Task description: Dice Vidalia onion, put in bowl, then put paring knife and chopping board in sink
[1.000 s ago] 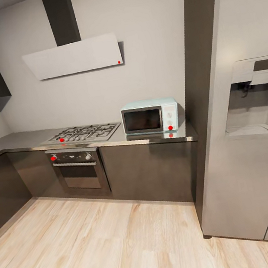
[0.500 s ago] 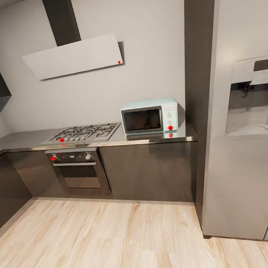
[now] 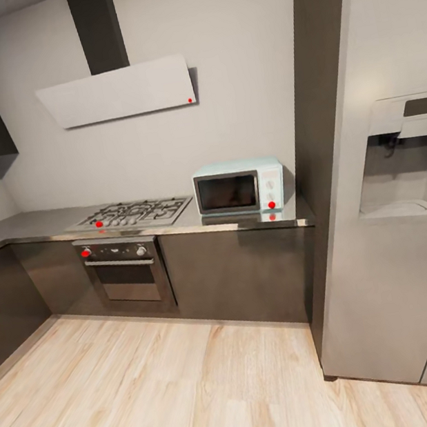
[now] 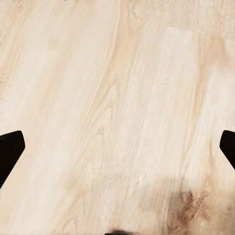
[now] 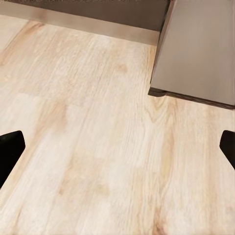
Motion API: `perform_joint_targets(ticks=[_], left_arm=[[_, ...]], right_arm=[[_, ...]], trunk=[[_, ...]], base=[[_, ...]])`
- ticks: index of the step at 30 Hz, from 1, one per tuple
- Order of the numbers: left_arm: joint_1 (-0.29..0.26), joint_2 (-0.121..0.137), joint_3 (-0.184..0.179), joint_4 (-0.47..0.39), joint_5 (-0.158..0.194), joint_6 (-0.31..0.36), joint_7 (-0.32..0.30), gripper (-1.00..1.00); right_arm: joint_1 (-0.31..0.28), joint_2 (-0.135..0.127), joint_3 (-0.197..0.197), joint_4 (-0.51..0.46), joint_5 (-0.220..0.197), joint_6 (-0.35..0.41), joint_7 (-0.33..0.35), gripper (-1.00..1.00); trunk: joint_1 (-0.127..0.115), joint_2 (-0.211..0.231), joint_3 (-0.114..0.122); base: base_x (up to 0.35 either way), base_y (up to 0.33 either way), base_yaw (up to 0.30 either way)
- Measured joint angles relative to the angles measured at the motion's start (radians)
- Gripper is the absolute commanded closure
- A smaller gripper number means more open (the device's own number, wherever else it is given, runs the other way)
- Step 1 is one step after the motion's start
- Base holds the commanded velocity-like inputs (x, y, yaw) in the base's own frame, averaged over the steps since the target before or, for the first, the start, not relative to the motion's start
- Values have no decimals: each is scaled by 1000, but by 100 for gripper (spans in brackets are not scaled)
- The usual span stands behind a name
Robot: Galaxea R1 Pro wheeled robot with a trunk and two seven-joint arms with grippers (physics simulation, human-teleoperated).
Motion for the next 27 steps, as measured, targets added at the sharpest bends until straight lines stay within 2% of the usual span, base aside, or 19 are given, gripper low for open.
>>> perform_joint_targets(ticks=[18, 27], left_arm=[[0, 2, 0, 1, 0, 1, 0, -100], [0, 2, 0, 1, -1, 0, 0, -100]], right_arm=[[0, 0, 0, 2, 0, -15, 0, -100], [0, 0, 0, 2, 0, -25, -1, -100]], trunk=[[-69, 126, 56], [-104, 189, 85]], base=[[0, 0, 1], [0, 0, 208]])
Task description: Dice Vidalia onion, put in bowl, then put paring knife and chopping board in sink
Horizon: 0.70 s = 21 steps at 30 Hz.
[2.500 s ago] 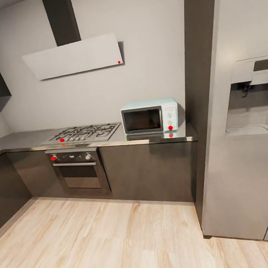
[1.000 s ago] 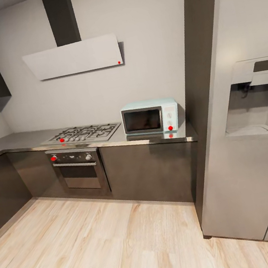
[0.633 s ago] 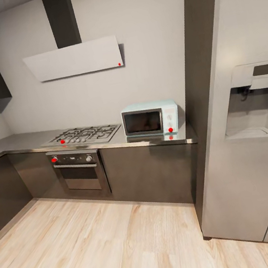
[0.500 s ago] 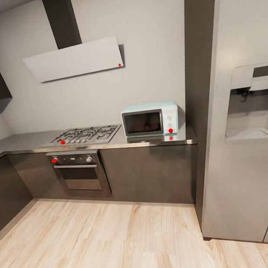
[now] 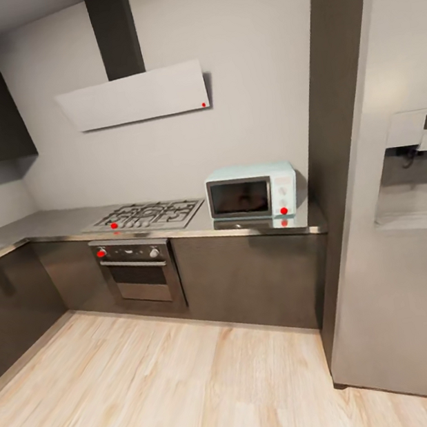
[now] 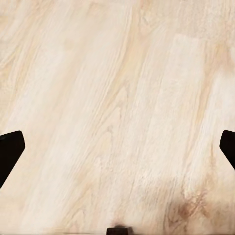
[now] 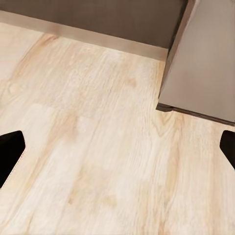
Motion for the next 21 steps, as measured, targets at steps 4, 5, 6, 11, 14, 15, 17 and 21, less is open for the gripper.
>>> perform_joint_targets(ticks=[4, 5, 6, 11, 14, 15, 17, 21], left_arm=[[0, 0, 0, 0, 0, 0, 0, -100], [0, 0, 0, 0, 0, 0, 0, -100], [0, 0, 0, 0, 0, 0, 0, -100], [0, -1, 0, 0, 0, 0, 0, -100], [0, -1, 0, 0, 0, 0, 0, -100], [0, -1, 0, 0, 0, 0, 0, -100], [0, -1, 0, 0, 0, 0, 0, -100], [0, 0, 0, 0, 0, 0, 0, -100]], right_arm=[[0, 0, 0, 0, 0, 0, 0, -100], [0, 0, 0, 0, 0, 0, 0, -100], [0, 0, 0, 0, 0, 0, 0, -100], [0, 0, 0, 0, 0, -1, 0, -100], [0, 0, 0, 0, 0, -2, 0, -100], [0, 0, 0, 0, 0, -2, 0, -100], [0, 0, 0, 0, 0, -2, 0, -100], [0, 0, 0, 0, 0, -2, 0, -100]], trunk=[[-15, 28, 13], [-19, 35, 16], [-23, 42, 19], [-42, 77, 34], [-54, 98, 44], [-58, 105, 47], [-65, 119, 53], [-81, 147, 66]], base=[[0, 0, 260], [0, 0, 262], [0, 0, 262], [0, 0, 262], [0, 0, 263], [0, 0, 263], [0, 0, 263], [0, 0, 263]])
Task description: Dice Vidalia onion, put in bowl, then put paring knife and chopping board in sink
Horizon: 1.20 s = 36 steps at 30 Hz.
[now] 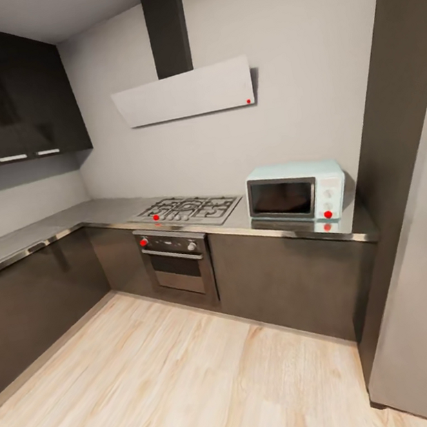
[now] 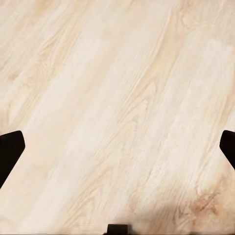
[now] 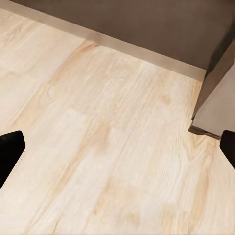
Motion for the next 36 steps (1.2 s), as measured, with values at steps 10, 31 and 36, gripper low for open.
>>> perform_joint_targets(ticks=[10, 31, 36], left_arm=[[0, 2, 0, -1, 0, 0, 0, -100], [0, 4, 0, -2, 0, 0, 0, -100], [0, 4, 0, -1, 0, 0, 0, -100]], right_arm=[[0, 0, 0, 0, 0, 0, 0, -100], [0, 1, 0, 0, 0, -2, 0, -100], [0, 1, 0, 1, 0, -2, 0, -100]], trunk=[[-38, 70, 31], [-77, 140, 63], [-96, 175, 78]], base=[[0, 0, 263], [0, 0, 263], [0, 0, 262]])
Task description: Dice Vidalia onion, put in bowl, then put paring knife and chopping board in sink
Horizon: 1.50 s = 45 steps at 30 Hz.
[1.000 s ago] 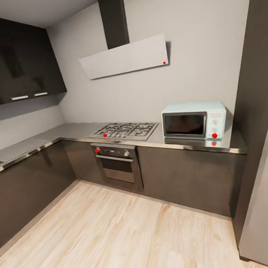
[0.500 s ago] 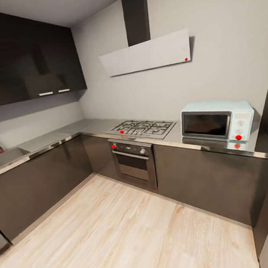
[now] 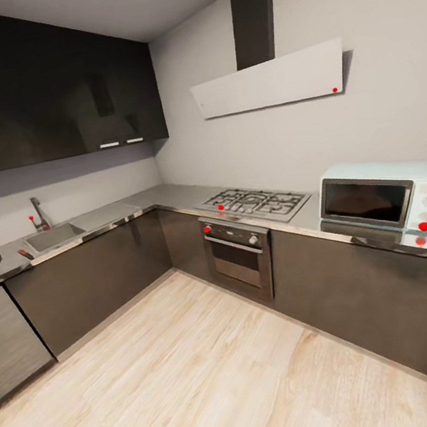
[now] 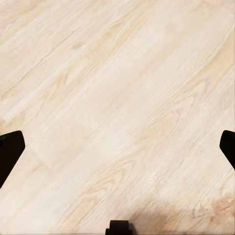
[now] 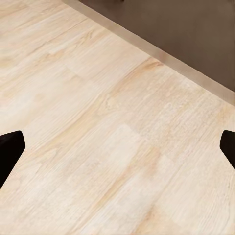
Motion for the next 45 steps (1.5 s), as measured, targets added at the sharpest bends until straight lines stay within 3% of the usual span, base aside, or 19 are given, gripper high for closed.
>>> perform_joint_targets(ticks=[45], left_arm=[[0, 0, 0, 2, 0, 0, 0, -100]], right_arm=[[0, 0, 1, 5, 0, 0, 0, -100]], trunk=[[-173, 316, 141]], base=[[0, 0, 262]])
